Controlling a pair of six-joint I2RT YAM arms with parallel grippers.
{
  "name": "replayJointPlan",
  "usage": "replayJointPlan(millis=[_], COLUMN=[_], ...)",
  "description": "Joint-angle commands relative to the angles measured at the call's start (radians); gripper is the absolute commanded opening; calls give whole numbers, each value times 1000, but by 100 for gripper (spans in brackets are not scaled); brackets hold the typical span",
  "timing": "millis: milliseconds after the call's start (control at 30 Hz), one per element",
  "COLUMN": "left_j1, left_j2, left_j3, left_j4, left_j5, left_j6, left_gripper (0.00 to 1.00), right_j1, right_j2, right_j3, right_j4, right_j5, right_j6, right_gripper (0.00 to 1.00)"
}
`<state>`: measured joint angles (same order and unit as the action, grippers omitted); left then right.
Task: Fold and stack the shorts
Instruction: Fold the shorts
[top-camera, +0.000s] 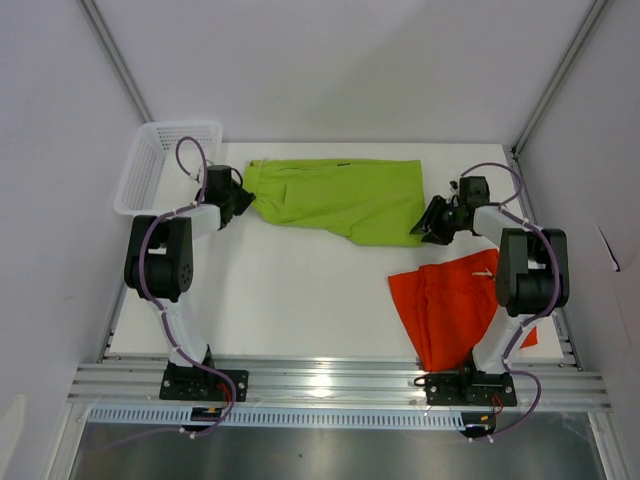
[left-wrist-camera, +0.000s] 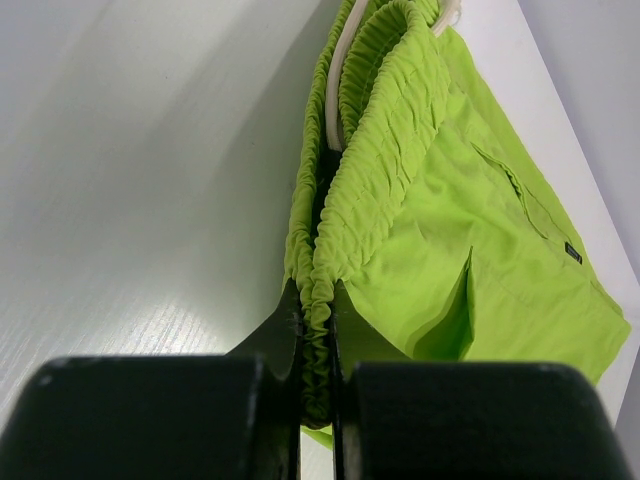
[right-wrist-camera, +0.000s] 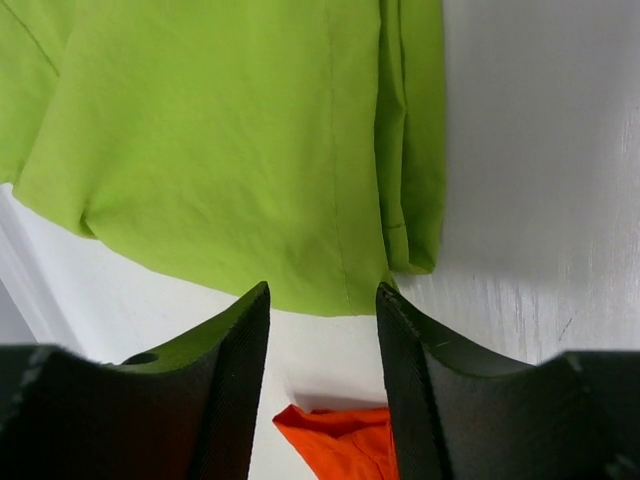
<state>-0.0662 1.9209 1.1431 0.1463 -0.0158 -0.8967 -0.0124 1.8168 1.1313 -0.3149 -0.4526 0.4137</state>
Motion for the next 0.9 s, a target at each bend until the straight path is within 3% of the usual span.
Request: replayJointPlan(millis=[0, 100, 200, 333, 433, 867], left_j1=[-3, -3, -3, -3, -3, -3], left_j2=[-7, -8, -8, -8, -10, -14], left_j3=[32, 32, 32, 30, 29, 20], left_j4=[21, 22, 21, 21, 21, 24], left_j5=[-23, -21, -19, -19, -19, -18], left_j6=[28, 28, 30, 30, 30, 35], left_gripper=[0, 0, 0, 0, 0, 0], right_j1=[0, 3, 9, 5, -11, -93], right_j2=[44, 65, 96, 125, 118, 119], right_j3=[47, 56, 67, 88, 87, 90], right_j4=[25, 33, 39, 34, 39, 39], right_j5=[32, 60, 65, 81, 89, 124], right_j6=[11, 20, 23, 23, 31, 48], right_gripper=[51, 55, 49, 12, 0, 0])
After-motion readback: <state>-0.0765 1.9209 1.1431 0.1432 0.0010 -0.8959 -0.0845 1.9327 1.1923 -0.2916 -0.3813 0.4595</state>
